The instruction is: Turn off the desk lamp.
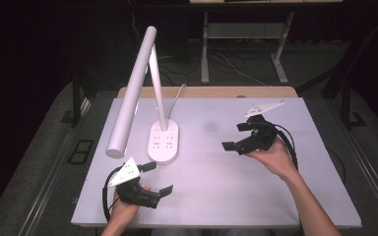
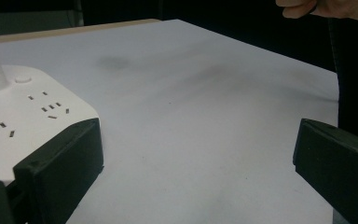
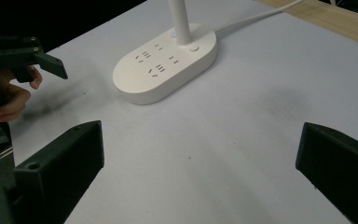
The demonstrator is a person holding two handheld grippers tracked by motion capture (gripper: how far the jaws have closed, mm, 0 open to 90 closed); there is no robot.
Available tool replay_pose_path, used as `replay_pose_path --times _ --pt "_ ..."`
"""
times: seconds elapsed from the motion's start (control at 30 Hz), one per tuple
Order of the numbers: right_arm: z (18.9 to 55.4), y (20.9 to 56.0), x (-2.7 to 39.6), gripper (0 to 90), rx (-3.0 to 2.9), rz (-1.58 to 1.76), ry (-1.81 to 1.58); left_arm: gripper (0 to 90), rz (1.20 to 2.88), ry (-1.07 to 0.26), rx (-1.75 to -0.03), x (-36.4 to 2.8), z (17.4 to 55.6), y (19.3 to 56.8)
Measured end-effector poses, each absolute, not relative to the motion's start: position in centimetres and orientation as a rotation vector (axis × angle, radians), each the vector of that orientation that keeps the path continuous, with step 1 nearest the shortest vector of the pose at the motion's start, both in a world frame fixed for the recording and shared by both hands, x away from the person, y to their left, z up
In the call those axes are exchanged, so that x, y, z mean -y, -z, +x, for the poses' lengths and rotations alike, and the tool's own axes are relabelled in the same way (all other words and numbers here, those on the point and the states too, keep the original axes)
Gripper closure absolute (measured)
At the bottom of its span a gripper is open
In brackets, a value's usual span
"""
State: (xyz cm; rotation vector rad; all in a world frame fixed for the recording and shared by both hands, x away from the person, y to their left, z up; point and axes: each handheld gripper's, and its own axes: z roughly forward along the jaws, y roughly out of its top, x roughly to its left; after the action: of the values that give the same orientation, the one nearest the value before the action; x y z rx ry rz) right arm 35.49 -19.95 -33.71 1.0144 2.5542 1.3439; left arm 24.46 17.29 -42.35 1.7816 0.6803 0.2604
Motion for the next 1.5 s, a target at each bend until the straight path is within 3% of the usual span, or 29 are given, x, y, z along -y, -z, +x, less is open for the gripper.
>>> replay_pose_path --times 1.5 --pt "42.5 34.5 11.6 0.9 -2.591 1.047 -1.33 0.5 1.791 -0.255 -0.669 -17.0 24.4 42.4"
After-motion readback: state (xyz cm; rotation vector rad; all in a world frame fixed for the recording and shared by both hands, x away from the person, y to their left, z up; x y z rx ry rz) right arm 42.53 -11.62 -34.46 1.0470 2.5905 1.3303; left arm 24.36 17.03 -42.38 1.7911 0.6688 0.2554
